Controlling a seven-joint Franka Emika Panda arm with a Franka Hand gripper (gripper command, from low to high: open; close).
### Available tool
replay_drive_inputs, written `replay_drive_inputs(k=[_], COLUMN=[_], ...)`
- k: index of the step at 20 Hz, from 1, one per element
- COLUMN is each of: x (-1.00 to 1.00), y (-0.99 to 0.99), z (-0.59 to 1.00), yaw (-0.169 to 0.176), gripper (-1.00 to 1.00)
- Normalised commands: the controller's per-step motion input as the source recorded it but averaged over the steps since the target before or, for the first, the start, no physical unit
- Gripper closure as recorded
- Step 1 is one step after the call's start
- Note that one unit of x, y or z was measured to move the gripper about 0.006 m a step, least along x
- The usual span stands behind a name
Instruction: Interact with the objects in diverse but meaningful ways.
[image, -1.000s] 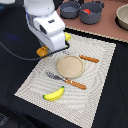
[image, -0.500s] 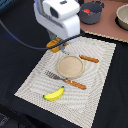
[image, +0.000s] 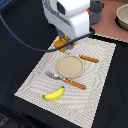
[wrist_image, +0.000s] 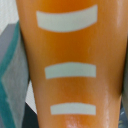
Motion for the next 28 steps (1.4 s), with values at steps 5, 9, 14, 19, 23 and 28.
replay_drive_inputs(k=[5, 9, 14, 19, 23, 28], x=[0.52, 0.7, 0.9, 0.87, 0.48, 0.13], y=[-0.03, 0.0, 0.03, 0.04, 0.0, 0.07], z=[0.0, -0.03, -0.03, -0.08, -0.14, -0.2], yaw=[-0.168, -0.025, -0.004, -0.001, -0.002, 0.0], gripper=[1.0, 1.0, 1.0, 1.0, 1.0, 1.0])
